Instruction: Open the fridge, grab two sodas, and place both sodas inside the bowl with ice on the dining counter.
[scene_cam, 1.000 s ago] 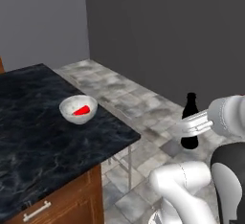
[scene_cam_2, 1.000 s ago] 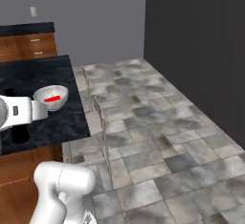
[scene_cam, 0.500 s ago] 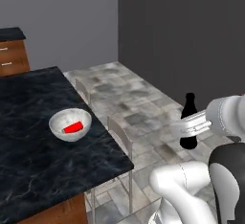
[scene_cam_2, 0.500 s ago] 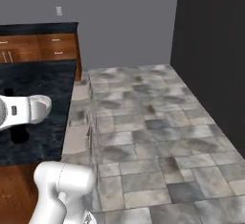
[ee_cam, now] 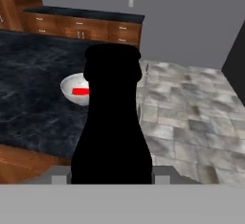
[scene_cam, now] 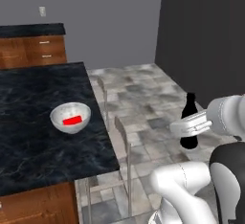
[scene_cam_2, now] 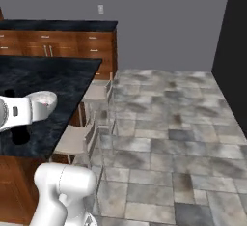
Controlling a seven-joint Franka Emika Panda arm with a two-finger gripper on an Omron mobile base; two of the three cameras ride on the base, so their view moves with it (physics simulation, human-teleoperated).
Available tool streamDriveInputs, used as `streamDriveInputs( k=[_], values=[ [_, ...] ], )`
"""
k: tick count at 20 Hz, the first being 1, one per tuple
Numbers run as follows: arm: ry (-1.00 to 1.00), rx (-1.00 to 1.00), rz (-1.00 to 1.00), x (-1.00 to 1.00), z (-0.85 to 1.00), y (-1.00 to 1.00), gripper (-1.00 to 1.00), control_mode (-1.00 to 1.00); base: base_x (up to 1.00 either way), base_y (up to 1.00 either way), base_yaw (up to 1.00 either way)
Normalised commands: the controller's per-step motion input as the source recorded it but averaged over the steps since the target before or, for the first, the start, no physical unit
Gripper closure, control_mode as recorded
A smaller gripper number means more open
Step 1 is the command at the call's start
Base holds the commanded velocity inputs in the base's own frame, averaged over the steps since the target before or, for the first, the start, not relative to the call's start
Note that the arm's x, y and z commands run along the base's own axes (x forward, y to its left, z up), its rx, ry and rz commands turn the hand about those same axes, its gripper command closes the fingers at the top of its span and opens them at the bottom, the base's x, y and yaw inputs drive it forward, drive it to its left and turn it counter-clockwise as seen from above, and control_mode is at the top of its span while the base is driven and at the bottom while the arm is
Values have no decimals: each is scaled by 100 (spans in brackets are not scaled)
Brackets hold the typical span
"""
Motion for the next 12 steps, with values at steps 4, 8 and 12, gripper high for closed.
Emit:
streamDriveInputs(
  k=[4,8,12],
  values=[
    [0,0,0,0,0,0,100,100,48,-52,41],
    [0,0,0,0,0,0,100,100,73,-50,38],
    [0,0,0,0,0,0,100,100,81,-32,43]
  ],
)
